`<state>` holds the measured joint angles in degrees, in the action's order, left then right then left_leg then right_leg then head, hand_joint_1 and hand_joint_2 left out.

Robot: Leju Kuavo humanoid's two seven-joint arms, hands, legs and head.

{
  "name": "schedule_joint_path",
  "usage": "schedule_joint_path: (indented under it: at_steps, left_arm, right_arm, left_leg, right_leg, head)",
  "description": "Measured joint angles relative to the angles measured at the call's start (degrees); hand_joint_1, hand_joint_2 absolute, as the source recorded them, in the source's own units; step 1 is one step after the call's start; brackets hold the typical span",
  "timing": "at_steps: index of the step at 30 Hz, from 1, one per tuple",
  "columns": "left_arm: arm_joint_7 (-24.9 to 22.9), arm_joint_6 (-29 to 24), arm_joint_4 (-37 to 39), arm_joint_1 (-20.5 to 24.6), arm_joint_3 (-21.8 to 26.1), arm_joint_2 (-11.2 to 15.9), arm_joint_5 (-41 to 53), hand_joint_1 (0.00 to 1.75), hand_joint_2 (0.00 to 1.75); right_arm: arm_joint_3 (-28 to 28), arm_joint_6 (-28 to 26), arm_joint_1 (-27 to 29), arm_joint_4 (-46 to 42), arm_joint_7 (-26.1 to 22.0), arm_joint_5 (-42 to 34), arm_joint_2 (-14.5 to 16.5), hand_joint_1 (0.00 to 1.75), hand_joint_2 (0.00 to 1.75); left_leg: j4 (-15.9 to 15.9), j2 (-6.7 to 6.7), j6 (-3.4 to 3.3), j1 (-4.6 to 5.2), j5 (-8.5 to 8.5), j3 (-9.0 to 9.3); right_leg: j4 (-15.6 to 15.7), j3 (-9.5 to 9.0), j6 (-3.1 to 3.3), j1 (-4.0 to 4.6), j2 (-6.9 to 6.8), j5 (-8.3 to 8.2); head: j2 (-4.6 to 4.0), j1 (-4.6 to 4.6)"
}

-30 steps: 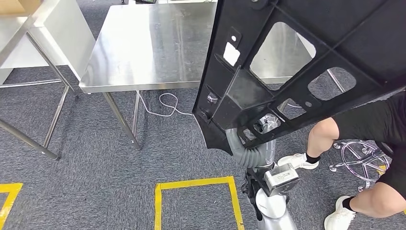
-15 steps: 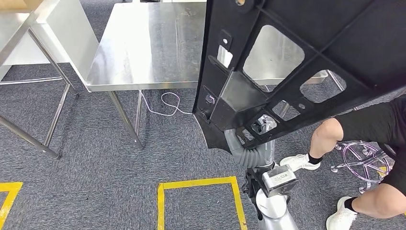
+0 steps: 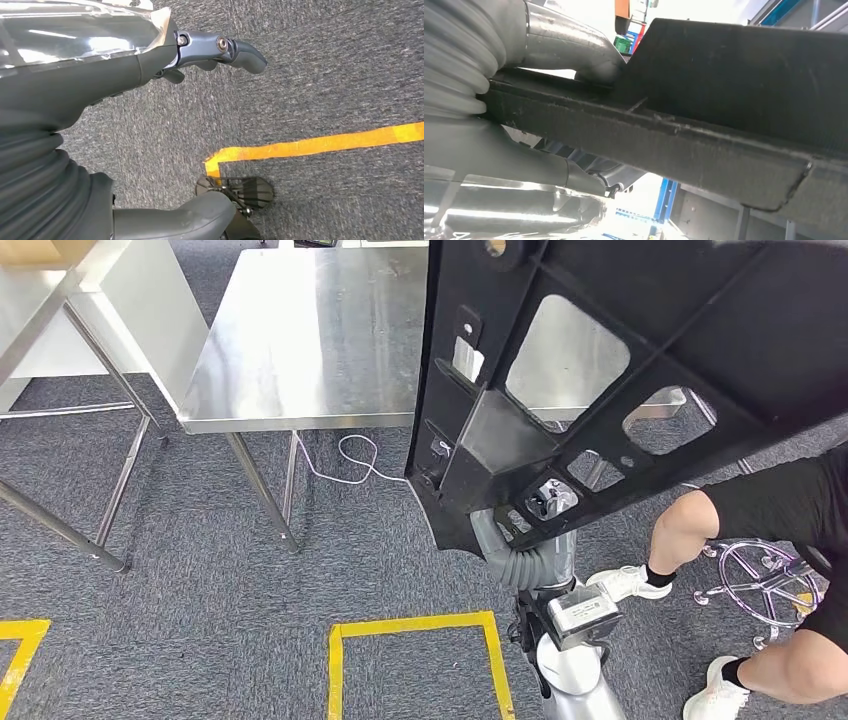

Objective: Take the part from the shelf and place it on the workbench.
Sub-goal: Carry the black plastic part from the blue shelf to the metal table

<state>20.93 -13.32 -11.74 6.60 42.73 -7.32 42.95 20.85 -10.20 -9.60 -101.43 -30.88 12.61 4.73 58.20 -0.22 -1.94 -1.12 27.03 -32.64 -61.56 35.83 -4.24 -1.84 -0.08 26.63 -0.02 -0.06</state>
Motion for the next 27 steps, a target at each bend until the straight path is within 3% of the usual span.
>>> schedule_joint_path:
  at_steps: [2, 6, 7, 10, 11, 12, 14, 16, 19, 21, 22, 24, 26, 27]
  left_arm:
    - [0.00, -0.01, 0.00, 0.02, 0.00, 0.03, 0.00, 0.00, 1.75]
    - [0.01, -0.02, -0.01, 0.07, 0.00, 0.02, 0.09, 0.00, 1.75]
    - [0.01, -0.01, -0.01, 0.09, 0.01, 0.01, 0.15, 0.00, 1.75]
    - [0.01, 0.01, 0.00, -0.08, 0.05, 0.02, 0.26, 0.00, 1.75]
    - [0.01, 0.01, 0.00, -0.18, 0.07, 0.03, 0.25, 0.00, 1.75]
    - [0.00, 0.02, 0.00, -0.25, 0.09, 0.04, 0.25, 0.00, 1.75]
    - [-0.01, 0.03, -0.01, -0.29, 0.10, 0.06, 0.24, 0.00, 1.75]
    - [-0.02, 0.03, -0.01, -0.23, 0.12, 0.20, 0.26, 0.00, 1.75]
    - [-0.05, 0.03, -0.02, -0.21, 0.15, 0.30, 0.31, 0.00, 1.75]
    - [-0.10, 0.05, -0.02, -0.29, 0.16, 0.28, 0.31, 0.00, 1.75]
    - [-0.13, 0.07, -0.02, -0.28, 0.16, 0.27, 0.31, 0.00, 1.75]
    - [-0.16, 0.07, -0.02, -0.21, 0.17, 0.25, 0.31, 0.00, 1.75]
    - [-0.22, 0.07, -0.02, -0.22, 0.18, 0.19, 0.31, 0.00, 1.75]
    - [-0.27, 0.07, -0.01, -0.28, 0.19, 0.15, 0.30, 0.00, 1.75]
  right_arm:
    - [0.03, -0.01, -0.04, 0.07, 0.01, 0.01, -0.07, 1.75, 1.75]
    - [0.14, -0.04, -0.13, 0.13, 0.02, -0.16, -0.10, 1.75, 1.75]
    - [0.21, -0.05, -0.16, 0.13, 0.02, -0.22, -0.09, 1.75, 1.75]
    - [0.50, -0.05, -0.16, 0.26, 0.02, -0.26, -0.08, 1.75, 1.75]
    - [0.57, -0.05, -0.13, 0.33, 0.03, -0.26, -0.08, 1.75, 1.75]
    - [0.60, -0.05, -0.11, 0.39, 0.04, -0.26, -0.08, 1.75, 1.75]
    - [0.66, -0.05, -0.12, 0.44, 0.07, -0.27, -0.07, 1.75, 1.75]
    - [0.72, -0.05, -0.17, 0.46, 0.07, -0.29, -0.05, 1.75, 1.75]
    - [0.73, -0.05, -0.16, 0.50, 0.07, -0.32, -0.04, 1.75, 1.75]
    - [0.73, -0.05, -0.18, 0.52, 0.08, -0.33, -0.06, 1.75, 1.75]
    - [0.73, -0.05, -0.28, 0.53, 0.07, -0.33, -0.07, 1.75, 1.75]
    - [0.73, -0.05, -0.34, 0.58, 0.07, -0.37, -0.13, 1.75, 1.75]
    - [0.73, -0.05, -0.11, 0.72, 0.07, -0.42, -0.21, 1.75, 1.75]
    - [0.73, -0.05, 0.02, 0.80, 0.07, -0.47, -0.26, 1.75, 1.75]
  left_leg:
    - [0.04, 0.02, 0.81, 0.14, 0.35, 0.15]
    - [1.27, 0.07, 1.96, -0.37, 1.41, -0.13]
    - [3.59, 0.07, 2.16, -0.47, 2.55, -1.23]
    - [14.82, 0.06, 2.24, -0.47, 6.35, -7.73]
    - [16.59, 0.06, 2.07, -0.42, 6.15, -9.25]
    - [15.96, 0.05, 1.74, -0.30, 4.74, -9.58]
    - [9.50, 0.01, 0.48, 0.20, 0.03, -7.50]
    - [3.27, 0.16, -0.82, 0.88, -2.55, -4.80]
    - [0.26, 0.28, -1.63, 1.53, -2.28, -3.29]
    - [-1.18, 0.19, -1.93, 1.30, -2.42, -1.74]
    - [-1.60, 0.16, -2.01, 1.10, -2.47, -1.04]
    - [-1.83, 0.16, -1.99, 0.88, -2.29, -0.45]
    - [-1.80, 0.11, -1.64, 0.71, -1.81, -0.15]
    - [-1.77, 0.09, -1.30, 0.50, -1.49, 0.15]
  right_leg:
    - [3.07, -1.69, 0.93, 0.15, 0.06, -0.70]
    - [3.19, -2.23, 3.29, 0.35, 0.52, -0.49]
    - [3.24, -2.48, 3.76, 0.34, 0.54, -0.35]
    - [3.25, -3.12, 4.80, 0.98, 0.57, 0.28]
    - [3.25, -3.37, 5.09, 1.25, 0.64, 0.49]
    - [3.25, -3.69, 5.28, 1.51, 0.73, 0.71]
    - [3.27, -4.43, 5.53, 1.92, 0.91, 1.23]
    - [3.31, -4.87, 5.32, 2.29, 1.00, 1.78]
    - [3.26, -5.42, 4.21, 2.40, 0.97, 1.63]
    - [2.09, -5.39, 3.56, 2.35, 0.82, 1.88]
    - [0.41, -4.51, 3.50, 2.23, 0.77, 2.76]
    - [-5.78, -0.78, 3.25, 1.78, 0.71, 5.23]
    - [-10.93, 3.14, 2.41, 1.08, 0.68, 6.56]
    - [-10.91, 3.85, 1.69, 0.67, 0.63, 5.99]
  head:
    - [0.01, -0.04]
    - [0.01, -0.23]
    - [0.01, -0.27]
    - [0.00, -0.32]
    - [0.00, -0.33]
    - [0.01, -0.33]
    - [0.01, -0.32]
    - [0.01, -0.14]
    - [0.01, -0.05]
    - [0.00, -0.02]
    - [0.01, 0.04]
    - [0.01, 0.10]
    - [0.01, 0.08]
    - [0.01, 0.10]
